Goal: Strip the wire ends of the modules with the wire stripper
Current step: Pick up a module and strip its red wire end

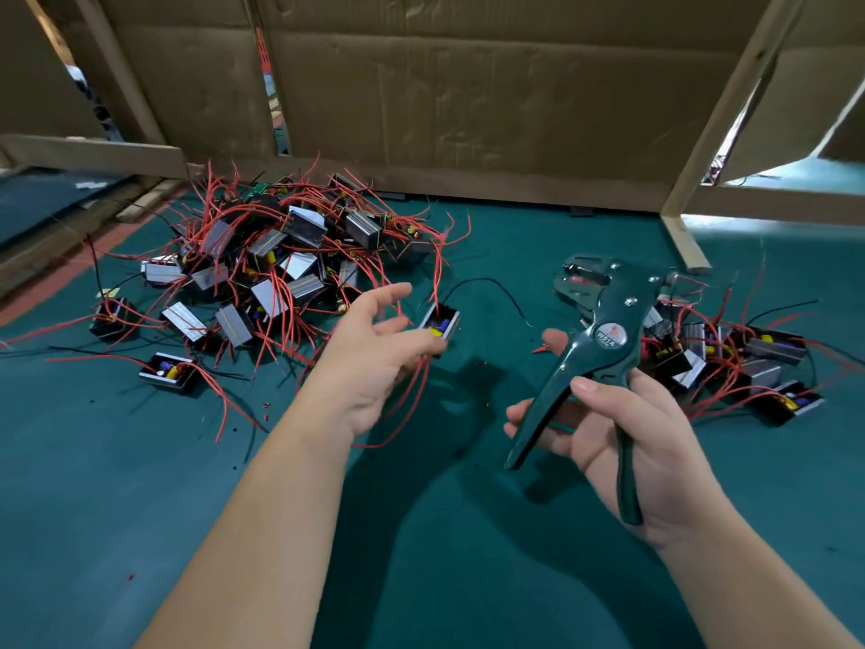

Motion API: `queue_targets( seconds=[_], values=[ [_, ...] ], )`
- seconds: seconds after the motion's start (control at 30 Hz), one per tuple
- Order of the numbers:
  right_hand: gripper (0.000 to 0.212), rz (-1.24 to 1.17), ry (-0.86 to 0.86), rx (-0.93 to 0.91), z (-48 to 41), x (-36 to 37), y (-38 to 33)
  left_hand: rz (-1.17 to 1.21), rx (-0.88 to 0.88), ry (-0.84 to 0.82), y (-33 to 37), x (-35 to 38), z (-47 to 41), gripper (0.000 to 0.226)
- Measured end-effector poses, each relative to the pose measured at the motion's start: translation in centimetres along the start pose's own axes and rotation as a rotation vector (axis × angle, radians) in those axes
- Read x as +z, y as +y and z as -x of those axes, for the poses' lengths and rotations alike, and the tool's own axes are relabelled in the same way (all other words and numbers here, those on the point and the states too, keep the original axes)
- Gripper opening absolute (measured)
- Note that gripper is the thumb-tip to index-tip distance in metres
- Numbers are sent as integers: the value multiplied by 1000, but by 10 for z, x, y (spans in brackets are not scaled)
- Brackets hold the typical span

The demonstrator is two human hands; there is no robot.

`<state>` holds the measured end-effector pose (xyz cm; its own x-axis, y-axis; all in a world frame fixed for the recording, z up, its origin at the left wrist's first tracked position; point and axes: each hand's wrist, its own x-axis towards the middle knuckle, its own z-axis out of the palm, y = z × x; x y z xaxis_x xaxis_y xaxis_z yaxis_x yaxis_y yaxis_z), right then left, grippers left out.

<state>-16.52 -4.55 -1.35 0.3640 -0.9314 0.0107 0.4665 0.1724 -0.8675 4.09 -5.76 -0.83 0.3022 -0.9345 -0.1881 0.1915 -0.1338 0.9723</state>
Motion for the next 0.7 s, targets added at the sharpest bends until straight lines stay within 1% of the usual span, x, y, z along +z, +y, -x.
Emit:
queue_targets(
  seconds=[0.07,0.13,0.17,0.2,0.27,0.3,0.33,0.4,0.47,0.53,0.6,0.67,0.7],
  values=[
    [46,-95,-53,85,0,0,-2,132,-52,-117,0,6,4,63],
    [57,-158,-108,145,0,0,-4,148,-60,-234,-3,13,10,62],
    [62,-174,-132,158,1,0,-5,133,-62,-272,-5,16,11,59],
    [67,-182,-152,165,1,0,-5,99,-66,-300,-7,19,13,51],
    [76,-198,-165,173,1,1,-6,-6,-58,-321,-11,23,16,24],
    [76,-204,-160,178,1,2,-7,-47,-51,-312,-11,24,16,17],
    [72,-209,-150,181,1,2,-8,-73,-44,-290,-11,25,15,25],
    [66,-223,-125,186,0,3,-8,-100,-6,-234,-10,25,13,48],
    [68,-232,-111,193,-1,4,-9,-116,55,-213,-9,25,13,57],
    [68,-231,-107,206,-1,4,-8,-65,83,-250,-9,25,14,57],
    [63,-221,-101,223,-1,4,-7,-3,58,-320,-8,24,14,54],
    [67,-225,-98,242,-1,2,-6,27,37,-378,-7,23,13,36],
    [72,-233,-99,249,-2,2,-5,24,39,-398,-7,22,13,32]
  ],
)
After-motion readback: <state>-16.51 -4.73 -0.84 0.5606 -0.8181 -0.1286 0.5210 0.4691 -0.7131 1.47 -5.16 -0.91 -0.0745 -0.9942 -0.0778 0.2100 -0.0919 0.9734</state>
